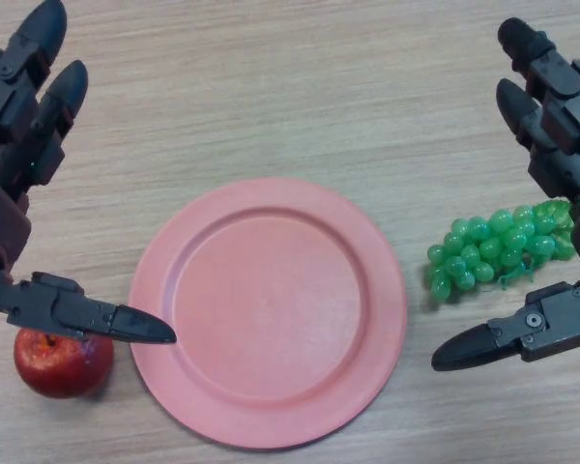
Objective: Pick up the green grapes and place it on the plate
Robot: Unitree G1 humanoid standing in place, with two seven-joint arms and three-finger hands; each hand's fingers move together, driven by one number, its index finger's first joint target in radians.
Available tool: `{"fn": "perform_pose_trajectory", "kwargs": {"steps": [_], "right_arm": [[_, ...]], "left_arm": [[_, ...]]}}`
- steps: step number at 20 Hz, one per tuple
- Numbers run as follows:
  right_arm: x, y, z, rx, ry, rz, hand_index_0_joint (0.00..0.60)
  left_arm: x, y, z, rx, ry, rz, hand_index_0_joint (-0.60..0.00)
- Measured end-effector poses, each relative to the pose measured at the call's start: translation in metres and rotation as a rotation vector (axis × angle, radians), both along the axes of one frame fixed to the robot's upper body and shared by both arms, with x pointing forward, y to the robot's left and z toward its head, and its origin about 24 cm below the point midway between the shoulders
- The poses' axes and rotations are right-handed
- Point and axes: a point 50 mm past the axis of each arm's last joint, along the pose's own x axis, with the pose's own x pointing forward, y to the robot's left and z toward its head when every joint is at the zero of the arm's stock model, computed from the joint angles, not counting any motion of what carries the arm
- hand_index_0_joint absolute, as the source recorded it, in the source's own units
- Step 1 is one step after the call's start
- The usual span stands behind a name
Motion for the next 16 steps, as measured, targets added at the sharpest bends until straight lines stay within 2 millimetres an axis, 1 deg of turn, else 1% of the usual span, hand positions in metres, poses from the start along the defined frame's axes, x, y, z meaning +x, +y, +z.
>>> {"fn": "perform_pose_trajectory", "kwargs": {"steps": [6,9,11,13,15,16], "right_arm": [[0.003,-0.004,-0.002,0.000,0.014,-0.016,0.000],[0.008,-0.007,-0.006,-0.004,0.026,-0.031,0.000],[0.014,-0.009,-0.008,-0.009,0.037,-0.033,0.000],[0.024,-0.013,-0.012,-0.035,0.012,-0.005,0.000],[0.036,-0.017,-0.019,-0.124,-0.011,0.039,0.000],[0.045,-0.021,-0.026,-0.184,-0.022,0.065,0.000]], "left_arm": [[0.000,0.000,-0.001,0.000,0.005,0.001,0.000],[0.000,0.000,-0.001,-0.001,0.006,0.002,0.000],[0.001,0.001,-0.002,-0.002,0.011,0.003,0.000],[0.002,0.002,-0.006,-0.008,0.028,0.007,0.000],[0.002,0.002,-0.007,-0.010,0.034,0.008,0.000],[0.002,0.002,-0.008,-0.011,0.036,0.009,0.000]]}}
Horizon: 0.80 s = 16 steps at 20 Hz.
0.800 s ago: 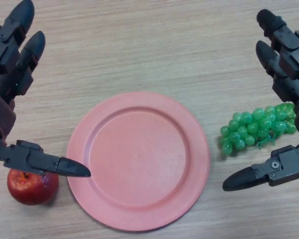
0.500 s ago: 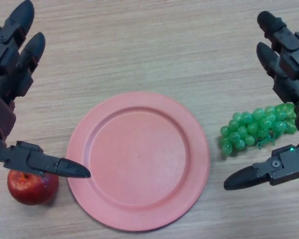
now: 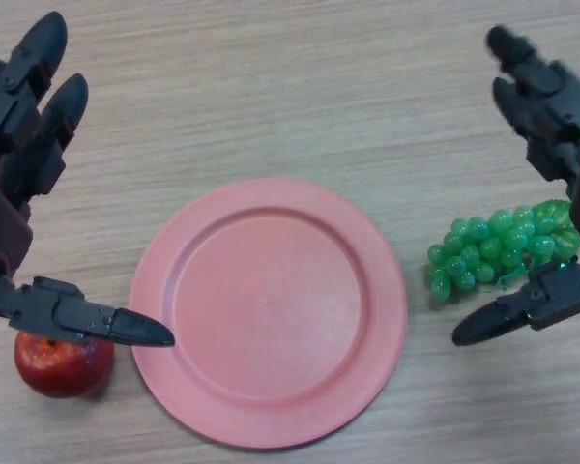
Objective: Pick up the green grapes and place it on the plate
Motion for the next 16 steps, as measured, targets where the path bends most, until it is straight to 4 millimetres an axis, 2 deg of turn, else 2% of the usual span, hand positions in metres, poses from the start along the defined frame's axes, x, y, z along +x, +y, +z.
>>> {"fn": "perform_pose_trajectory", "kwargs": {"steps": [4,7,9,11,12,13,14,15,16], "right_arm": [[0.026,-0.018,-0.032,-0.243,0.067,0.037,0.000],[0.045,-0.025,-0.044,-0.332,0.095,0.042,0.000],[0.057,-0.027,-0.051,-0.454,0.092,0.057,0.000],[0.063,-0.029,-0.064,-0.518,0.127,0.072,0.200],[0.065,-0.028,-0.069,-0.543,0.133,0.092,0.351],[0.067,-0.028,-0.071,-0.574,0.107,0.100,0.449],[0.073,-0.029,-0.075,-0.696,0.040,0.098,0.593],[0.079,-0.031,-0.077,-0.782,0.010,0.077,0.600],[0.082,-0.034,-0.075,-0.771,0.032,0.027,0.600]], "left_arm": [[-0.001,0.000,0.000,-0.001,-0.001,0.003,0.000],[0.000,0.000,0.001,0.000,-0.006,0.001,0.000],[0.000,0.000,0.002,0.001,-0.011,0.000,0.000],[-0.001,0.000,0.002,0.002,-0.013,0.000,0.000],[-0.001,0.000,0.002,0.002,-0.012,0.000,0.000],[-0.001,0.000,0.002,0.002,-0.012,0.000,0.000],[0.000,0.000,0.002,0.001,-0.012,0.000,0.000],[0.000,0.000,0.002,-0.001,-0.011,-0.001,0.000],[0.000,0.000,0.001,-0.004,-0.010,-0.002,0.000]]}}
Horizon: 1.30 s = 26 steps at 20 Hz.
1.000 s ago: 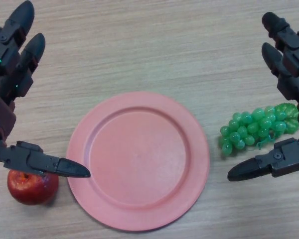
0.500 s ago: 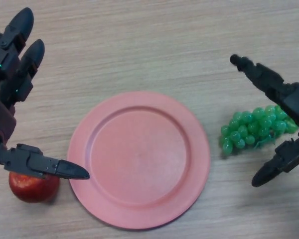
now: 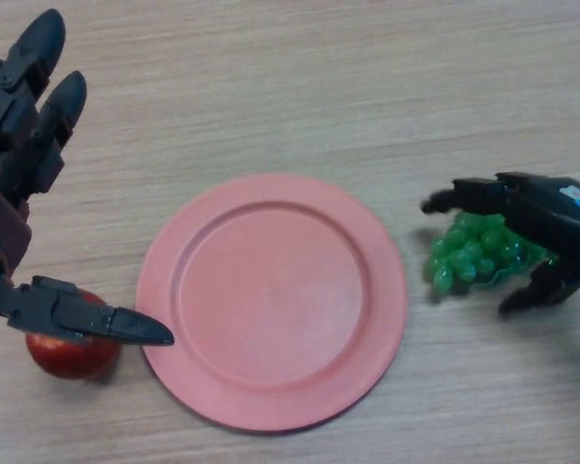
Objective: Pick up the green grapes and place it on the plate
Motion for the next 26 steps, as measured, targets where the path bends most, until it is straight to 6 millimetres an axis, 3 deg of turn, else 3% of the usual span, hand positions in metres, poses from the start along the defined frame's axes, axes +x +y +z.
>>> {"fn": "perform_pose_trajectory", "kwargs": {"steps": [2,7,13,15,17,20,23,25,26], "right_arm": [[0.003,0.005,0.004,0.093,0.000,-0.040,0.600],[0.002,0.007,0.009,0.100,-0.016,-0.081,0.600],[-0.012,0.035,0.080,0.217,-0.163,-0.055,0.600],[-0.018,0.056,0.095,0.215,-0.174,0.007,0.600],[-0.024,0.090,0.107,0.134,-0.195,0.110,0.600],[-0.039,0.137,0.125,0.181,-0.221,0.206,0.600],[-0.055,0.160,0.122,0.224,-0.107,0.185,0.600],[-0.060,0.171,0.109,0.265,0.035,0.182,0.401],[-0.063,0.176,0.107,0.252,0.041,0.204,0.251]], "left_arm": [[0.000,0.000,0.000,-0.001,-0.001,-0.001,0.000],[-0.001,0.001,-0.003,-0.001,0.014,0.004,0.000],[-0.002,0.002,-0.003,-0.001,0.007,0.006,0.000],[-0.003,0.002,-0.003,-0.002,0.007,0.008,0.000],[-0.003,0.002,-0.003,-0.002,0.006,0.010,0.000],[-0.002,0.003,-0.005,-0.010,0.014,0.011,0.000],[-0.005,0.016,-0.005,-0.014,0.015,0.069,0.000],[-0.005,0.018,-0.005,-0.015,0.015,0.079,0.000],[-0.005,0.018,-0.005,-0.015,0.016,0.078,0.000]]}}
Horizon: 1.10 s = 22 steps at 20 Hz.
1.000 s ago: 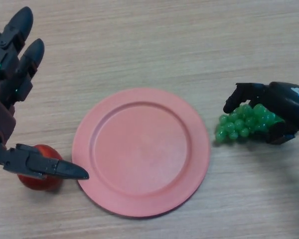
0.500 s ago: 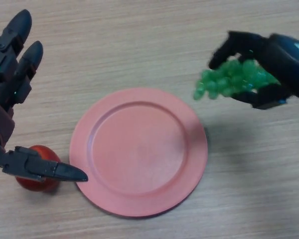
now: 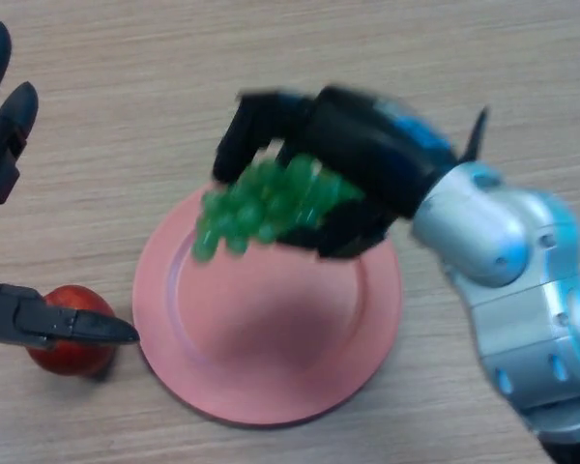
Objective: Pick up the green grapes and place it on the plate
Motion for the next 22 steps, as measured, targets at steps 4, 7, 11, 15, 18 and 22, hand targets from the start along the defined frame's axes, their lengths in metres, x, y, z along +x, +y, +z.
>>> {"fn": "perform_pose_trajectory", "kwargs": {"steps": [4,7,11,15,18,22], "right_arm": [[-0.009,0.007,0.012,0.060,-0.032,-0.025,0.000],[-0.012,0.011,0.015,0.100,-0.022,0.003,0.000],[-0.017,-0.004,0.024,0.211,0.012,-0.008,0.000],[-0.019,-0.056,0.035,0.456,0.028,-0.134,0.000],[-0.023,-0.094,0.024,0.589,0.065,-0.259,0.000],[-0.036,-0.109,0.006,0.678,0.135,-0.295,0.000]], "left_arm": [[0.001,0.002,-0.003,-0.005,0.014,0.005,0.000],[0.001,0.002,-0.004,-0.005,0.015,0.006,0.000],[0.000,0.002,-0.004,-0.006,0.016,0.007,0.000],[-0.002,-0.001,0.000,-0.018,-0.005,-0.014,0.000],[-0.002,-0.001,0.000,-0.027,-0.006,-0.020,0.000],[-0.003,-0.002,-0.003,-0.034,0.000,-0.015,0.000]]}}
